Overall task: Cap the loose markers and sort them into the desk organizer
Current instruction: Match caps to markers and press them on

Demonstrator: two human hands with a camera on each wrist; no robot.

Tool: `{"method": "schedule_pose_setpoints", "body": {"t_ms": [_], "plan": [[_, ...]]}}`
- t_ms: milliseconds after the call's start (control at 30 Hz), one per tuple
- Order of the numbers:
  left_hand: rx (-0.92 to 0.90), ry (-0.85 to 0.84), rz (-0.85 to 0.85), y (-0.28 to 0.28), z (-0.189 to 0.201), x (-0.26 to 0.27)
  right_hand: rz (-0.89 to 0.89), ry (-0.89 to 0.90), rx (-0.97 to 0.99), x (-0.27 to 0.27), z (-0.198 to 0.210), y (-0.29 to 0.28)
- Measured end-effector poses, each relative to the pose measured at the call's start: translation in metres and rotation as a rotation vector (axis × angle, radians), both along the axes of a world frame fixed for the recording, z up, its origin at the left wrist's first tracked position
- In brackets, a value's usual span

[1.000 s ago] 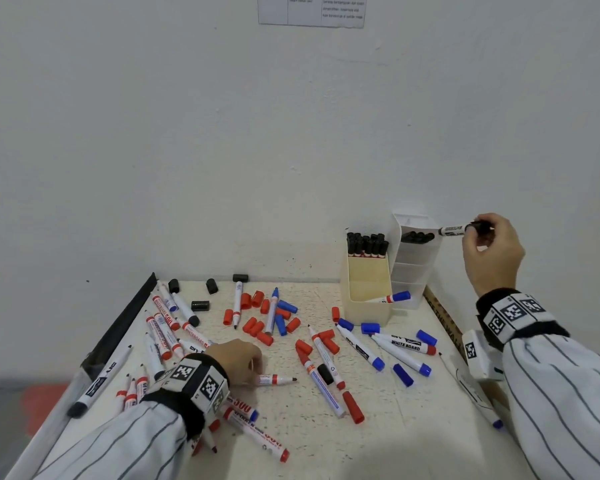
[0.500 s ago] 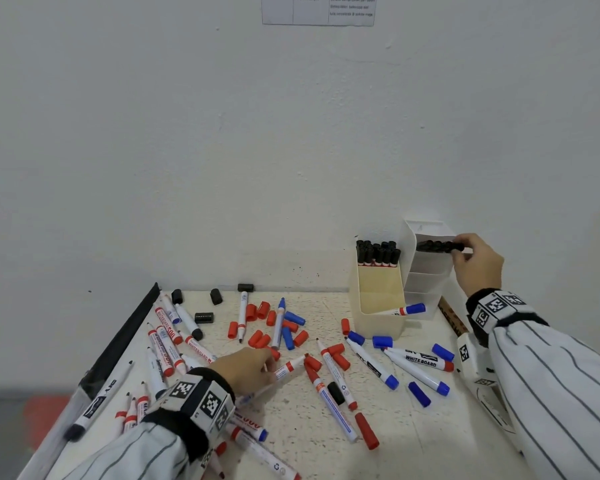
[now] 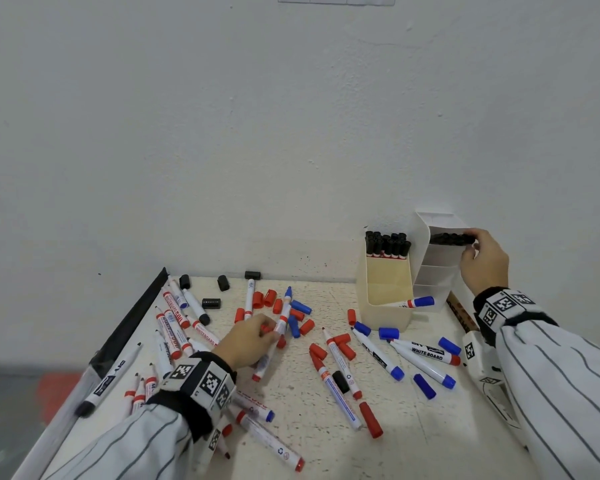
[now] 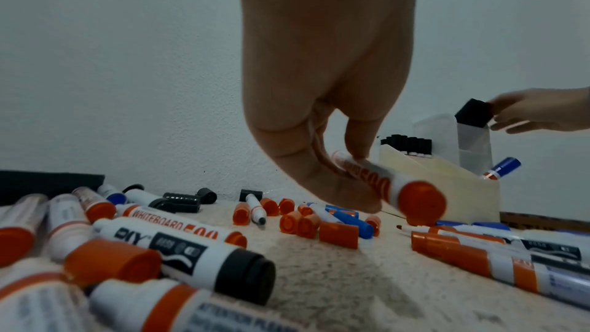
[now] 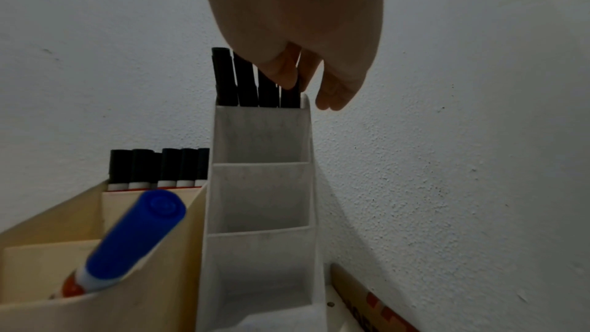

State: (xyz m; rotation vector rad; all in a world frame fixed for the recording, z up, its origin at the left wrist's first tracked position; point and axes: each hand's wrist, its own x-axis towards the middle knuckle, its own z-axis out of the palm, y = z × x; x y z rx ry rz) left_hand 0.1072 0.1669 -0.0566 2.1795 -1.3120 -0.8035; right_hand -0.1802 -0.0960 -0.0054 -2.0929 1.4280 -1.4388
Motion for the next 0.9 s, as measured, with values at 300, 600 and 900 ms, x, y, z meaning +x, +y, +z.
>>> {"method": "schedule_pose_setpoints", "body": {"t_ms": [300, 600, 900], "plan": [[-0.11, 0.322, 0.317, 0.012, 0.01, 0.001, -0.091, -0.214, -0.191, 0.021, 0.013, 0.039], [-0.097, 0.249, 0.312, 0.039, 0.012, 0.004, 0.658, 0.286, 0.378, 0.091, 0.005, 0.117], [-0.056, 0.131, 0.256, 0.066, 0.003, 0.007, 0.699, 1.149, 0.515, 0.14, -0.053, 0.152]]}}
